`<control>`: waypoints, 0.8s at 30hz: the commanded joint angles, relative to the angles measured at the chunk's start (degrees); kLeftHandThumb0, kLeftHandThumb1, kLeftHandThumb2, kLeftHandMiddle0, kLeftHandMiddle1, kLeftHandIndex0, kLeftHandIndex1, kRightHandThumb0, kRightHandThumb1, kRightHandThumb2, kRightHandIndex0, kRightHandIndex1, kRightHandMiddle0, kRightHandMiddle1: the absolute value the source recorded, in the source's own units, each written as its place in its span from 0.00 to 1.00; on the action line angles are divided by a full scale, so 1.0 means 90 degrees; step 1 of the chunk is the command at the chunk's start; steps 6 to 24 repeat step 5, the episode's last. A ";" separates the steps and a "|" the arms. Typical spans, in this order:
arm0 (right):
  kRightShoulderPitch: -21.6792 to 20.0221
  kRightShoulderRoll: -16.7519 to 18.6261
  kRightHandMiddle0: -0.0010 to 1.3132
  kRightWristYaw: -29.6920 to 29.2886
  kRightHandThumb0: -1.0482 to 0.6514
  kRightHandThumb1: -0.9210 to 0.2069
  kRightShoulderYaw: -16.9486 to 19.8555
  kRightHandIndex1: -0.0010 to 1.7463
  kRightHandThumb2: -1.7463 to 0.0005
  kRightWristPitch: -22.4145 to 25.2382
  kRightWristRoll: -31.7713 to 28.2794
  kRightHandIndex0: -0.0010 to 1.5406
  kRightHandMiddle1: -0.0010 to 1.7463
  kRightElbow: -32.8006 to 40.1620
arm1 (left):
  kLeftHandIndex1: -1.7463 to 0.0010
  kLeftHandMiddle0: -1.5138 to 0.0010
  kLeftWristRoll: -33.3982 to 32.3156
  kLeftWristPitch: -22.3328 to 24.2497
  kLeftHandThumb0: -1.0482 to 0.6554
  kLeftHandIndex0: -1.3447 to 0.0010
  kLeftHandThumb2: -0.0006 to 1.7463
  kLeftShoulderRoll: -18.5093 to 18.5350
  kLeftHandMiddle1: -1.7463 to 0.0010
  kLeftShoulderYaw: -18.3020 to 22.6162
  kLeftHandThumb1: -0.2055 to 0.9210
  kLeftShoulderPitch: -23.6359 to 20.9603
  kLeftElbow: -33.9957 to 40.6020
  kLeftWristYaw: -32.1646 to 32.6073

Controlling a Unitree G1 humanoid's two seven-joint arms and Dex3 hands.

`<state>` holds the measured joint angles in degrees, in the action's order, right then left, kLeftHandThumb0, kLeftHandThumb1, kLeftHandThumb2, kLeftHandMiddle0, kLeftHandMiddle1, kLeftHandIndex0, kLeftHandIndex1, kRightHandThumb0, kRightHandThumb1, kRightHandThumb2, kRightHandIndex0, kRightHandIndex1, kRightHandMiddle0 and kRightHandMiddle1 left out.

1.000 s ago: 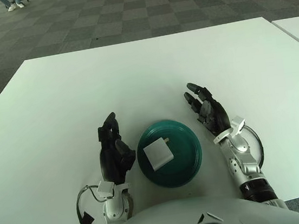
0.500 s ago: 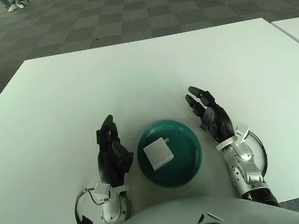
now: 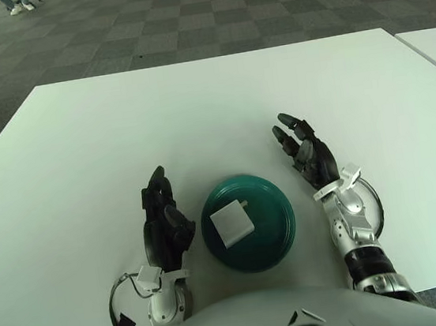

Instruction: Put the charger into the plate.

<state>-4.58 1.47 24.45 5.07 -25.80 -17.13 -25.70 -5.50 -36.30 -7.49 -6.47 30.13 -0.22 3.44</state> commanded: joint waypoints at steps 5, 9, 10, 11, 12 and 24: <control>0.0561 0.0784 0.00 -0.0107 0.08 0.00 0.0624 0.01 0.51 -0.1828 -0.0193 0.12 0.35 -0.1810 | 0.67 0.88 0.0148 0.0235 0.09 1.00 0.59 0.0090 0.99 0.0348 1.00 -0.0016 -0.0992 0.0115; 0.0561 0.0784 0.00 -0.0107 0.08 0.00 0.0624 0.01 0.51 -0.1828 -0.0193 0.12 0.35 -0.1810 | 0.67 0.88 0.0148 0.0235 0.09 1.00 0.59 0.0090 0.99 0.0348 1.00 -0.0016 -0.0992 0.0115; 0.0561 0.0784 0.00 -0.0107 0.08 0.00 0.0624 0.01 0.51 -0.1828 -0.0193 0.12 0.35 -0.1810 | 0.67 0.88 0.0148 0.0235 0.09 1.00 0.59 0.0090 0.99 0.0348 1.00 -0.0016 -0.0992 0.0115; 0.0561 0.0784 0.00 -0.0107 0.08 0.00 0.0624 0.01 0.51 -0.1828 -0.0193 0.12 0.35 -0.1810 | 0.67 0.88 0.0148 0.0235 0.09 1.00 0.59 0.0090 0.99 0.0348 1.00 -0.0016 -0.0992 0.0115; 0.0561 0.0784 0.00 -0.0107 0.08 0.00 0.0624 0.01 0.51 -0.1828 -0.0193 0.12 0.35 -0.1810 | 0.67 0.88 0.0148 0.0235 0.09 1.00 0.59 0.0090 0.99 0.0348 1.00 -0.0016 -0.0992 0.0115; 0.0561 0.0784 0.00 -0.0107 0.08 0.00 0.0624 0.01 0.51 -0.1828 -0.0193 0.12 0.35 -0.1810 | 0.67 0.88 0.0148 0.0235 0.09 1.00 0.59 0.0090 0.99 0.0348 1.00 -0.0016 -0.0992 0.0115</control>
